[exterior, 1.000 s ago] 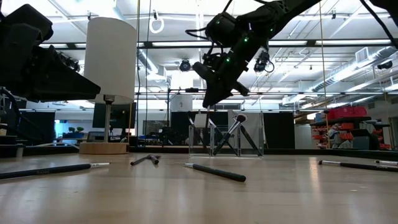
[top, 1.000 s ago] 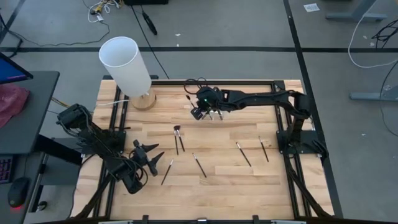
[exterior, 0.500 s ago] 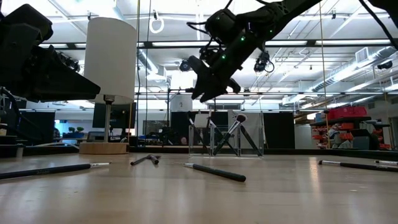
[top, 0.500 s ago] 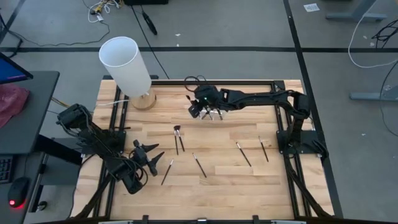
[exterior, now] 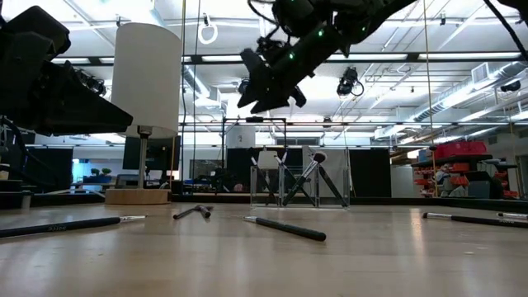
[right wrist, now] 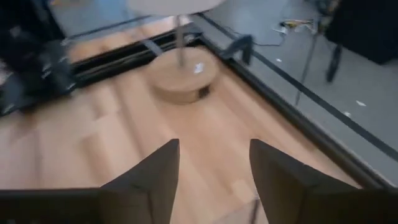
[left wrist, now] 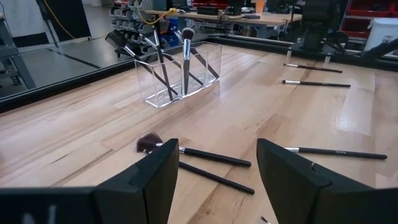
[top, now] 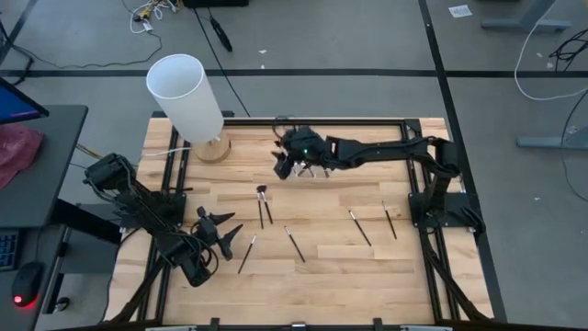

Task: Put items in baskets/containers
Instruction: Put the black eyeshadow brush into the transparent organizer

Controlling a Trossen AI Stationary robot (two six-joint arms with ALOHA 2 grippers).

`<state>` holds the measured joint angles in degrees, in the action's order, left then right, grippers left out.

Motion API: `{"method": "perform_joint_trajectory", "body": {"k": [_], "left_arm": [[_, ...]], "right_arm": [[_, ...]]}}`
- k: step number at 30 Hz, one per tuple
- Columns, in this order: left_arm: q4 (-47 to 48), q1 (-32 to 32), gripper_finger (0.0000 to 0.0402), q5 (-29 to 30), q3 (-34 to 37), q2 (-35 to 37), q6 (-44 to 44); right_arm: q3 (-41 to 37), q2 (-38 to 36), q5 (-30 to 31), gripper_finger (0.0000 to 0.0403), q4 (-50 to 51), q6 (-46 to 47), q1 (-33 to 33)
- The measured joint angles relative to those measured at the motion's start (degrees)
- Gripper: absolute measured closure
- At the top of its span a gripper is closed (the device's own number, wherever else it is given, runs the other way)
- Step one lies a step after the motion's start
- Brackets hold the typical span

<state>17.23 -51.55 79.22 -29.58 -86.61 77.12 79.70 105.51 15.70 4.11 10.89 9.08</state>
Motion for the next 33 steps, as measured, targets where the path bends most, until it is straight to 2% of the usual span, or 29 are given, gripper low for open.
{"method": "perform_joint_trajectory", "body": {"k": [5, 8, 12, 17, 24, 28, 33], "left_arm": [[-0.1, 0.0, 0.0182, -0.7, 0.0, 0.0, 0.1], [-0.1, 0.0, 0.0182, -1.5, 0.0, 0.0, 0.1], [-0.1, 0.0, 0.0182, -1.7, 0.0, 0.0, 0.1], [-0.3, 0.0, 0.0182, -1.7, 0.0, 0.0, 0.2], [-0.7, 0.9, 0.0182, -1.6, 0.0, 0.0, 0.2], [-1.2, 2.3, 0.0182, -2.4, 0.0, 0.0, 0.2], [-1.4, 3.5, 0.0182, -5.1, 0.0, 0.0, 0.2]], "right_arm": [[0.0, -0.6, 0.3, 0.0226, 1.1, -0.9, -6.8], [0.0, -0.6, 2.5, 0.0238, 3.2, -0.9, -12.0], [-0.3, -0.7, 7.9, 0.0252, 8.4, 2.5, -19.1], [-4.7, -0.7, 15.0, 0.0267, 10.0, 10.4, -27.3], [-14.8, -0.7, 16.9, 0.0286, 11.8, 30.8, -35.1], [-16.6, -1.0, 17.5, 0.0301, 21.9, 45.7, -38.6], [-16.7, -1.2, 22.2, 0.0323, 41.4, 65.6, -43.8]]}}
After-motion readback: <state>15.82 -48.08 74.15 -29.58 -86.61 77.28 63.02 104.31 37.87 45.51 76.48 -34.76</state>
